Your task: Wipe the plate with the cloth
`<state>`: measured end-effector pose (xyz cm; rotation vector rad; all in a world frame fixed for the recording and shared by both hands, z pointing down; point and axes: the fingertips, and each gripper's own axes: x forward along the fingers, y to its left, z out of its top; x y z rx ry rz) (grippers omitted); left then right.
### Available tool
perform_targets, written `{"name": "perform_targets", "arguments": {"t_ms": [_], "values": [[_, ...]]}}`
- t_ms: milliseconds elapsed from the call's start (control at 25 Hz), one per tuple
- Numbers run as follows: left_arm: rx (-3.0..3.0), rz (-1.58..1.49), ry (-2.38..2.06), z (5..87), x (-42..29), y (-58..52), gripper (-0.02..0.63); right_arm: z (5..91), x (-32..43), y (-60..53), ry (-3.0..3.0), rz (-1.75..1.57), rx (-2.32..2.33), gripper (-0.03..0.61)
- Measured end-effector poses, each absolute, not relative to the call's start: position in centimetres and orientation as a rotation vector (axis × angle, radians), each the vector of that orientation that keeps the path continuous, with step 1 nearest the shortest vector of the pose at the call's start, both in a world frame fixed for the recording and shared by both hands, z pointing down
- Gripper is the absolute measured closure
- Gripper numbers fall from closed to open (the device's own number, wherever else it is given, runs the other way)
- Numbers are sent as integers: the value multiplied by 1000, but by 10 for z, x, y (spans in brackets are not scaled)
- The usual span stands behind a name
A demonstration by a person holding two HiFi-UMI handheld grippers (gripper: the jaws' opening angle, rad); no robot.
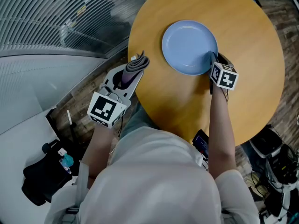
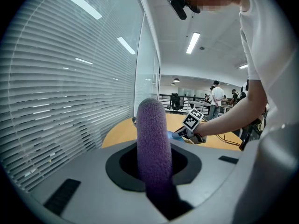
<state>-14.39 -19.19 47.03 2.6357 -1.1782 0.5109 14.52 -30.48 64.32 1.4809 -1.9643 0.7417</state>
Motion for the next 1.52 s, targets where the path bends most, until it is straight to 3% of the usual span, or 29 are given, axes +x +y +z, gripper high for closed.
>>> {"name": "perform_targets", "arguments": {"t_ms": [760,880,1520], "values": [[2637,494,-1239,455,-140,-206,529,591,156,-327,-2103,675,1558,523],[2621,485,-1273,451,-150,-204,531,571,149,-325,-2166,677,1592,555],[2662,419,-1372,407,-162,-159,529,439,115,-275,-2539,539,1593,560]]}}
